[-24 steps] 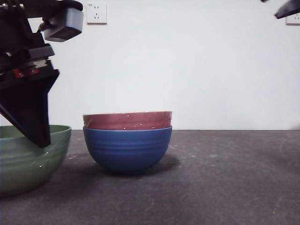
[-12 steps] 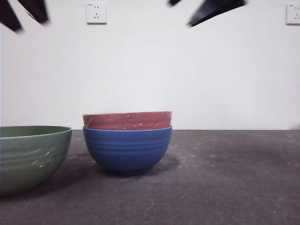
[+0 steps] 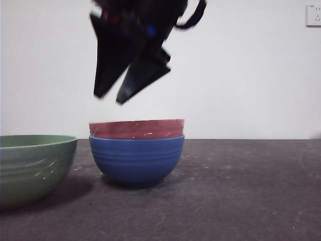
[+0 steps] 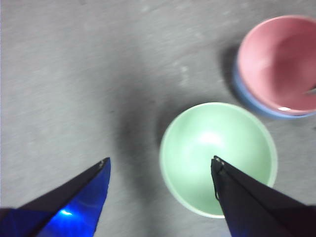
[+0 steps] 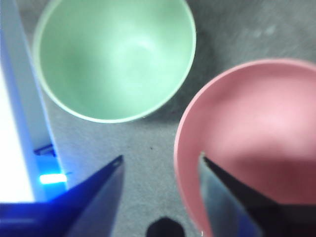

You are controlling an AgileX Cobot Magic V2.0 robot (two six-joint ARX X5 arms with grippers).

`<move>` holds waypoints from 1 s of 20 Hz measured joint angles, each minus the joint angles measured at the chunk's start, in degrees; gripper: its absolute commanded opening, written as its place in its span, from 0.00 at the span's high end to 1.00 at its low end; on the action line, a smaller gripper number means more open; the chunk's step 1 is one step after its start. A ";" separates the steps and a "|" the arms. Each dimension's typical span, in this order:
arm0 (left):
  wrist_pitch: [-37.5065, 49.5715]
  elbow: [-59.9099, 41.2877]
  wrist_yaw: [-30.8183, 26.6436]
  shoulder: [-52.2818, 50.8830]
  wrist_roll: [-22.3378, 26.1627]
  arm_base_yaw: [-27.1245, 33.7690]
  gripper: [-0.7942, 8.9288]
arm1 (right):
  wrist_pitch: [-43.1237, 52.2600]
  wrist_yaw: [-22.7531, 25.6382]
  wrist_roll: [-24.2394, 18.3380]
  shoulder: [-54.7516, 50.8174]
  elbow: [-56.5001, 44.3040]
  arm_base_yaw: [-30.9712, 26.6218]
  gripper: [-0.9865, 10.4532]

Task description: Pick up the green bowl on the top,put the green bowl on the left,pick up the red bowl in the middle,put the red bowl on the right

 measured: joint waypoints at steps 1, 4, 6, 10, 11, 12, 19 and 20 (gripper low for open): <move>0.11 0.00 0.66 0.00 0.04 0.22 0.57 | -0.07 0.00 -0.04 1.36 0.00 -0.02 0.72; 0.11 0.00 0.74 0.00 0.20 0.24 0.57 | -0.09 0.13 -0.22 4.39 0.02 -0.13 0.72; 0.11 0.00 0.72 0.00 0.22 0.24 0.57 | -0.07 0.13 -0.46 4.74 0.02 -0.11 0.73; 0.11 0.00 0.72 0.00 0.22 0.24 0.57 | -0.07 0.15 -0.57 4.70 0.02 -0.13 0.81; 0.11 0.00 0.74 0.00 0.22 0.24 0.57 | -0.09 0.13 -0.90 4.70 0.02 -0.15 0.81; 0.11 0.00 0.74 0.00 0.24 0.24 0.57 | -0.07 0.15 -1.01 4.70 0.02 -0.17 0.83; 0.15 0.00 0.74 0.00 0.44 0.26 0.57 | 0.68 0.90 -2.32 4.61 0.17 -0.31 0.92; 0.33 0.00 0.74 0.00 0.44 0.26 0.57 | 0.77 1.27 -2.40 4.57 0.22 -0.13 0.92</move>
